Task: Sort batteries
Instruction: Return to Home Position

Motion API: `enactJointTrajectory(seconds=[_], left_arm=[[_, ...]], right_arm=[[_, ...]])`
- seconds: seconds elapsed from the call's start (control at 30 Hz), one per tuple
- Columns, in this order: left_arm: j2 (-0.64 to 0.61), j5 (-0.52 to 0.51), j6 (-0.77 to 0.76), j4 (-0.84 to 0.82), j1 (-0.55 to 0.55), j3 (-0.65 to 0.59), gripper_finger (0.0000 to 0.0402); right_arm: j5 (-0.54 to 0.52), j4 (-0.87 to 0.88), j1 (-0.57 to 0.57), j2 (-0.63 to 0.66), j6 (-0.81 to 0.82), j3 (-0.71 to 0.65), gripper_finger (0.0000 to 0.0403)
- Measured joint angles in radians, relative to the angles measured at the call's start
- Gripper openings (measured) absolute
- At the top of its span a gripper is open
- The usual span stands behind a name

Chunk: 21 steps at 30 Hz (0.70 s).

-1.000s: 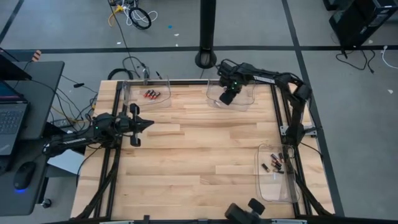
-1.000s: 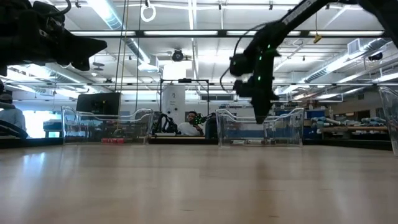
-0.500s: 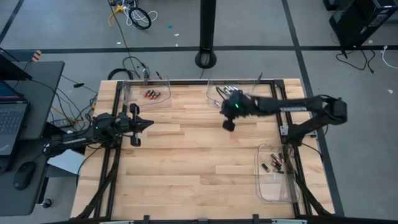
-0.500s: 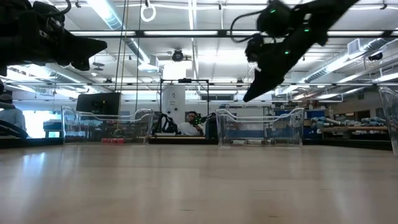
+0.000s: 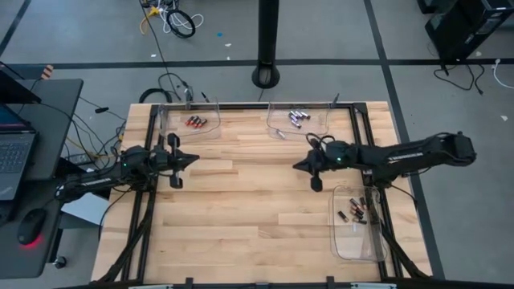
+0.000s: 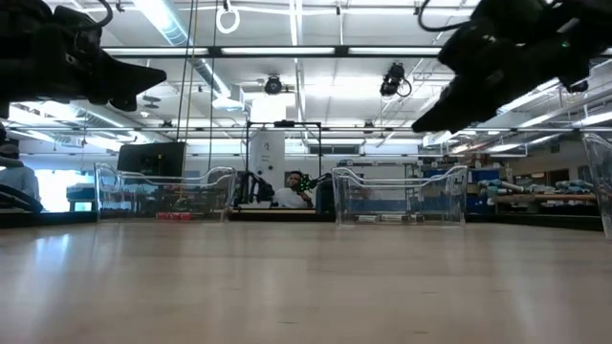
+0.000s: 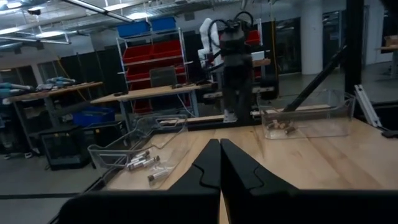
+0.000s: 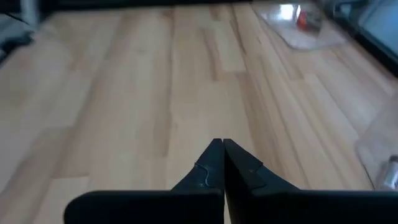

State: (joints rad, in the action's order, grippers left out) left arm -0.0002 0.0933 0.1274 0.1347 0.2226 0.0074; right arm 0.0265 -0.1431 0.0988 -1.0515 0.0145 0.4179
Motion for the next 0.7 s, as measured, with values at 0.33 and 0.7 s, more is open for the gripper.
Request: enactJointTrajectory(seconds=[0.33, 0.7], left_arm=[[0.0, -0.052, -0.004, -0.017, 0.0, 0.0, 0.0005], [0.0, -0.14, -0.006, -0.041, 0.0, 0.0, 0.0006]], right_arm=[[0.212, -0.302, 0.076, 0.151, -0.022, -0.238, 0.0005], [0.111, -0.323, 0.146, 0.39, -0.069, -0.412, 0.0005]])
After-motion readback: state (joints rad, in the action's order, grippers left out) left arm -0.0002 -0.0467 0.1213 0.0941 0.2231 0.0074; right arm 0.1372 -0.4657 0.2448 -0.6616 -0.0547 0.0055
